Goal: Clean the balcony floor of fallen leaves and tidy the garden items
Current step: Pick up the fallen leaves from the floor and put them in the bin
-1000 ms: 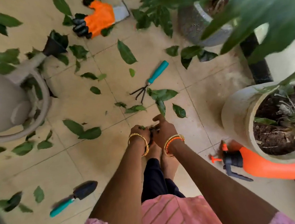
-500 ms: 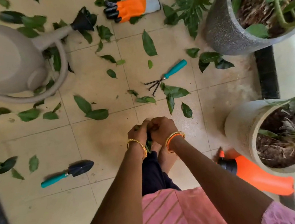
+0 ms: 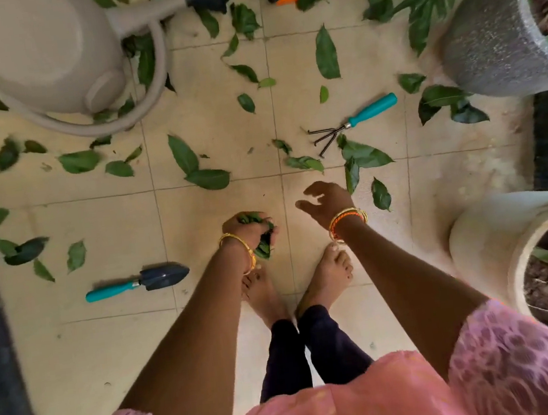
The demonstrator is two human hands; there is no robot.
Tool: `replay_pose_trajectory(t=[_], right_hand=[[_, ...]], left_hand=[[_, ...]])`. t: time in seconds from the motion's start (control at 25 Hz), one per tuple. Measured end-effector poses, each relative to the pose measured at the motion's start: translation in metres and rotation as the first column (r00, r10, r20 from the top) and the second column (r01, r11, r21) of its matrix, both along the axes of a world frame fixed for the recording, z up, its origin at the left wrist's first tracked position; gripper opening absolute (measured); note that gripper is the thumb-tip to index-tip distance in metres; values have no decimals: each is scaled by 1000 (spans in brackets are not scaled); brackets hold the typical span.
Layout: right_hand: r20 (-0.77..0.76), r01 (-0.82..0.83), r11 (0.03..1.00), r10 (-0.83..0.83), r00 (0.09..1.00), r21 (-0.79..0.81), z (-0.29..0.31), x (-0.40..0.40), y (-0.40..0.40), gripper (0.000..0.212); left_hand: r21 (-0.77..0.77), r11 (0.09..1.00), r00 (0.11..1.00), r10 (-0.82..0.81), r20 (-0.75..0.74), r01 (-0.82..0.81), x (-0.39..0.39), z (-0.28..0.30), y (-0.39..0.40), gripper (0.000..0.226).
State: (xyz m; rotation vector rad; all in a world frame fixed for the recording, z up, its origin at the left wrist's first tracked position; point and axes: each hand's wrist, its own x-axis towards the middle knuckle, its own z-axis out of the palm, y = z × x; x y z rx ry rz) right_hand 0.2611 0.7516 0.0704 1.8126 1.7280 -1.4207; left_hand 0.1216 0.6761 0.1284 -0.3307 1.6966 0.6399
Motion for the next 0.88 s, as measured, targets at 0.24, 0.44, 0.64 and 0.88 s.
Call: replay_pose_trajectory(t=[0.24, 0.44, 0.64, 0.88], right_hand=[[80, 15, 965, -37, 996, 260, -83, -30, 22, 58], [213, -81, 930, 2, 977, 359, -127, -49, 26, 33], [232, -257, 854, 166, 958, 452, -141, -41, 26, 27], [149, -113, 963, 78, 986, 244, -120, -38, 44, 12]], left_hand=[[-18, 1000, 1000, 13, 7, -13, -33, -82, -15, 27], [-62, 996, 998, -68, 2, 68, -38, -120, -21, 14], [-28, 999, 999, -27, 22, 27, -38, -129, -20, 31], [28, 999, 997, 17, 76, -19, -36, -126, -3, 37]])
